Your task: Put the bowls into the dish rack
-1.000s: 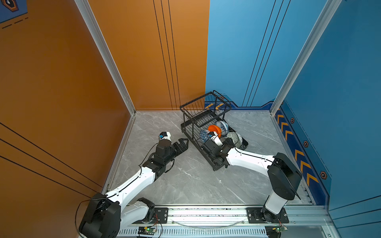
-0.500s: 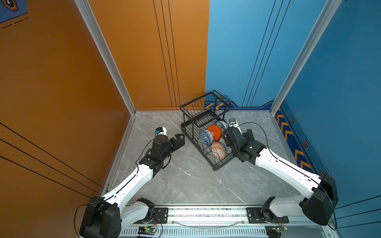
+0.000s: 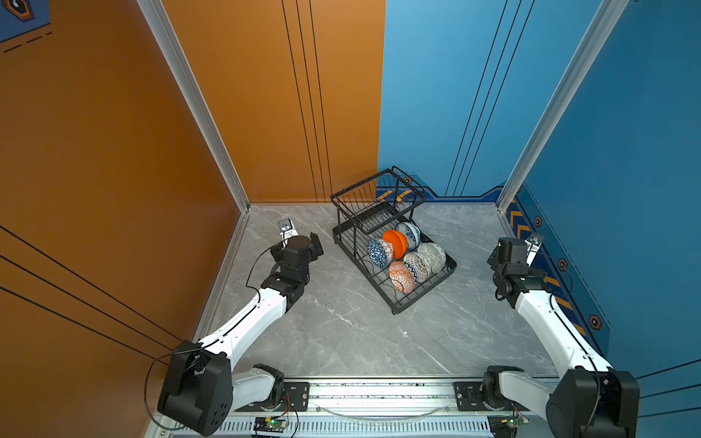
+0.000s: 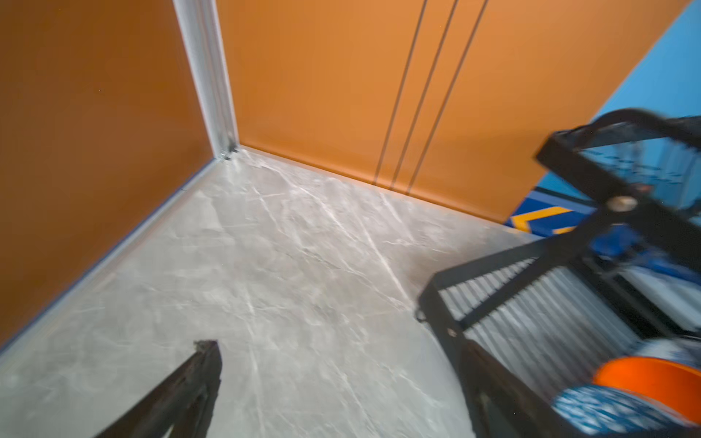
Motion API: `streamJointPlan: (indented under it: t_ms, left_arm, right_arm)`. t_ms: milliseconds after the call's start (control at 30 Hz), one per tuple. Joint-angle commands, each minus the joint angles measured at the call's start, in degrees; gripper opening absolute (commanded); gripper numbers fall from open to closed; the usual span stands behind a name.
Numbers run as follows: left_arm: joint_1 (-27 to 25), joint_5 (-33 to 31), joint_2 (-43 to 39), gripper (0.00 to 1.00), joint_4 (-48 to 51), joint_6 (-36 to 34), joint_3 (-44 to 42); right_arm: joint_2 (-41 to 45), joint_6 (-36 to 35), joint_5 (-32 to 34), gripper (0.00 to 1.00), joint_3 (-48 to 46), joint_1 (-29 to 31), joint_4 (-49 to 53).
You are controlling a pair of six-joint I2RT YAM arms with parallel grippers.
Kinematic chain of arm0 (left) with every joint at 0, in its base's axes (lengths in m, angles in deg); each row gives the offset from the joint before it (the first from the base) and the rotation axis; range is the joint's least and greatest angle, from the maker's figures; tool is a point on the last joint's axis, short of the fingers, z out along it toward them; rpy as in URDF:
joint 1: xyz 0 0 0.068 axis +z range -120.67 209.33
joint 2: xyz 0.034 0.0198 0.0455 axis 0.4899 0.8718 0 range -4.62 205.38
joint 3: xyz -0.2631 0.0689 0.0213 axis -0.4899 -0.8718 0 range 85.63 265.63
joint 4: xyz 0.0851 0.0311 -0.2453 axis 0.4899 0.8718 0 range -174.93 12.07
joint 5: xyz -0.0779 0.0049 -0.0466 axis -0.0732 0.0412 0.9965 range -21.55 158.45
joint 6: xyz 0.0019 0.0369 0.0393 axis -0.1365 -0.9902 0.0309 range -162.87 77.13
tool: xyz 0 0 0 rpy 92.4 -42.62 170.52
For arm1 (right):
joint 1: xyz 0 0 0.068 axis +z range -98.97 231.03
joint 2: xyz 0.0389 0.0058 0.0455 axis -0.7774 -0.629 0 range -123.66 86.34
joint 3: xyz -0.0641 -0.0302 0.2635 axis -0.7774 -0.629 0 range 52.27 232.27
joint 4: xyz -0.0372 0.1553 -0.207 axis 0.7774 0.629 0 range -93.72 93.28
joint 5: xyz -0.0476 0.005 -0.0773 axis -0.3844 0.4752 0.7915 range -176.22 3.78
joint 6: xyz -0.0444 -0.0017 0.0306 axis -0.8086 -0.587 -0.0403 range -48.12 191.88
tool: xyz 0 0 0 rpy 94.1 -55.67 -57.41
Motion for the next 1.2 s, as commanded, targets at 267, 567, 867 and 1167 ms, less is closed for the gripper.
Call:
streamJointPlan:
  t_ms: [267, 567, 867, 1167]
  left_arm:
    - [5.97, -8.98, 9.72, 0.98, -18.10, -19.20, -7.94]
    - [16.72, 6.05, 5.13, 0.98, -16.93, -11.66, -13.20]
    - [18.36, 12.16, 10.37, 0.98, -24.85, -11.53, -16.57]
    - [13.81, 13.96, 14.46, 0.98, -27.77, -17.95, -15.48]
  right_arm:
    - [-12.35, -9.78, 3.59, 1.00, -10.75, 5.71, -29.02]
    - [-13.49, -14.79, 4.35, 1.00, -15.06, 10.34, -41.73]
    - [-13.15, -17.34, 1.50, 1.00, -19.10, 10.89, -51.96]
    - [-18.29, -22.56, -6.86, 1.00, -23.21, 11.43, -65.86]
